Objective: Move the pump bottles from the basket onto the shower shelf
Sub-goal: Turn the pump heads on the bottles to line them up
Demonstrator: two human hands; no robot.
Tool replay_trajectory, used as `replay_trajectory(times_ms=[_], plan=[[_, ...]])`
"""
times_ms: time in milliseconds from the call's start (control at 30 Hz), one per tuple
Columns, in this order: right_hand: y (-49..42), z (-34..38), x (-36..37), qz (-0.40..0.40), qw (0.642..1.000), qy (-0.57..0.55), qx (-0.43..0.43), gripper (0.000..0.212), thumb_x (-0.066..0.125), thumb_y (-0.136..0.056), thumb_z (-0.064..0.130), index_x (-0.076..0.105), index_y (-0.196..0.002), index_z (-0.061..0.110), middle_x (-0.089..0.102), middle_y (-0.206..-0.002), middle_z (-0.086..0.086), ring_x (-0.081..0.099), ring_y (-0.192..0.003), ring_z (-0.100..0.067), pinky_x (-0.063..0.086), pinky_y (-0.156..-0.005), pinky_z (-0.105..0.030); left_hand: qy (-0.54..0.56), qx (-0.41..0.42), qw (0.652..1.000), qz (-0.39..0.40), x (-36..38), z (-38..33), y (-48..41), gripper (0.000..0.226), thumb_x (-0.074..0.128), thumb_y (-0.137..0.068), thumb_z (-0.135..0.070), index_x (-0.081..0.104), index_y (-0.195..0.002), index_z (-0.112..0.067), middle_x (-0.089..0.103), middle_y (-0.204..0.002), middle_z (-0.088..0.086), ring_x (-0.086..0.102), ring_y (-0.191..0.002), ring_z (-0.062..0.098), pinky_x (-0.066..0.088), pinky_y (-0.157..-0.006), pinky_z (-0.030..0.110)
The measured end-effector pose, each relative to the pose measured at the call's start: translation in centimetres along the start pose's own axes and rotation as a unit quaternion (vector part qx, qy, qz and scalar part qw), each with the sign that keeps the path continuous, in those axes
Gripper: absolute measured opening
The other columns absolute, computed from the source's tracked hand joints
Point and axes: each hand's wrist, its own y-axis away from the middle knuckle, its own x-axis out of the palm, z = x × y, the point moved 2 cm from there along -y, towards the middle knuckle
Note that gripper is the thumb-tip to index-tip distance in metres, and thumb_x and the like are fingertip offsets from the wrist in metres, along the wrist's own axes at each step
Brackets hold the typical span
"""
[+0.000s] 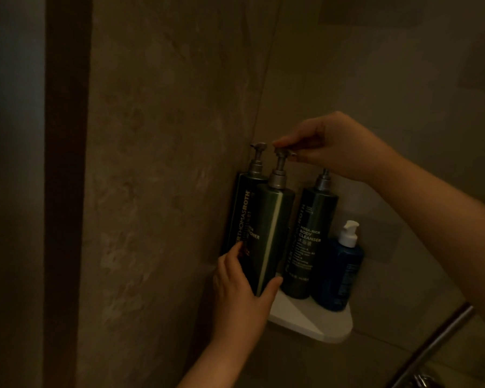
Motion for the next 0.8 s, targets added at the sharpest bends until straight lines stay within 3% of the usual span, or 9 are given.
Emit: replay_trajectory(times_ms=[100,200,300,400,533,633,733,800], plan=[[0.2,-0.1,-0.1,-0.004,1.000,-0.002,0.003,0.040,0.069,-0.081,0.000,0.065,-0.086,0.040,0.068,-0.089,0.020,0.064,-0.085,0.010,0.047,-0.085,-0.007,0.060,-0.006,0.996,0.059,-0.4,0.3,0.2,0.075,0.050,-0.080,-0.060,-0.001,-0.135,-0.060,0.015,-0.133,-0.034,0.023,-0.119,-0.019,0.021,-0.101,0.013],[0.2,-0.1,-0.1,-0.005,1.000,-0.006,0.005,0.038,0.069,-0.081,0.000,0.067,-0.091,0.037,0.067,-0.089,0.022,0.062,-0.083,0.015,0.044,-0.082,-0.003,0.098,-0.031,0.992,0.079,-0.5,1.0,0.3,0.065,0.049,-0.090,-0.046,0.002,-0.124,-0.073,0.021,-0.130,-0.041,0.019,-0.109,-0.036,0.022,-0.082,-0.007],[0.0,-0.1,0.0,-0.007,1.000,-0.003,0.008,0.037,0.068,-0.081,0.000,0.067,-0.096,0.033,0.068,-0.091,0.018,0.062,-0.084,0.013,0.045,-0.083,-0.004,0.096,-0.035,0.991,0.082,-0.6,1.1,0.1,0.064,0.054,-0.086,-0.047,0.008,-0.120,-0.074,0.022,-0.123,-0.046,0.025,-0.117,-0.022,0.024,-0.097,0.008],[0.1,-0.3,-0.1,-0.015,1.000,0.002,0.013,0.035,0.069,-0.081,0.000,0.067,-0.097,0.032,0.070,-0.094,0.010,0.064,-0.087,0.006,0.047,-0.086,-0.009,0.082,-0.032,0.994,0.060,-0.3,1.0,0.0,0.071,0.060,-0.083,-0.045,0.014,-0.135,-0.056,0.028,-0.132,-0.029,0.031,-0.126,-0.001,0.032,-0.105,0.028],[0.4,-0.6,-0.1,-0.024,0.999,0.027,0.017,0.035,0.068,-0.082,0.001,0.066,-0.103,0.028,0.071,-0.096,0.006,0.065,-0.089,-0.001,0.048,-0.087,-0.013,-0.001,0.002,1.000,-0.011,0.1,-0.2,0.4,0.075,0.063,-0.080,-0.045,0.024,-0.143,-0.034,0.027,-0.123,-0.019,0.032,-0.119,0.003,0.031,-0.099,0.022],[0.4,-0.7,-0.2,-0.023,0.999,0.023,0.026,0.037,0.067,-0.082,0.000,0.065,-0.103,0.029,0.070,-0.095,0.006,0.064,-0.088,0.001,0.047,-0.086,-0.011,-0.028,0.001,0.999,-0.036,0.4,-0.5,0.3,0.074,0.066,-0.078,-0.045,0.029,-0.141,-0.028,0.026,-0.122,-0.018,0.029,-0.120,0.004,0.032,-0.102,0.026],[0.4,-0.7,-0.2,-0.024,0.999,0.022,0.028,0.036,0.067,-0.083,0.000,0.065,-0.105,0.028,0.070,-0.097,0.005,0.064,-0.091,0.000,0.047,-0.087,-0.011,0.006,-0.018,1.000,0.002,0.2,-0.3,0.0,0.070,0.064,-0.079,-0.045,0.027,-0.137,-0.035,0.027,-0.125,-0.020,0.029,-0.121,0.003,0.033,-0.103,0.027],[0.5,-0.7,-0.2,-0.022,0.999,0.027,0.028,0.035,0.066,-0.083,0.001,0.065,-0.107,0.027,0.070,-0.098,0.006,0.063,-0.091,0.001,0.046,-0.085,-0.007,0.070,-0.033,0.996,0.043,0.1,0.1,0.0,0.057,0.061,-0.084,-0.041,0.025,-0.127,-0.051,0.030,-0.122,-0.026,0.033,-0.119,-0.001,0.033,-0.099,0.024]])
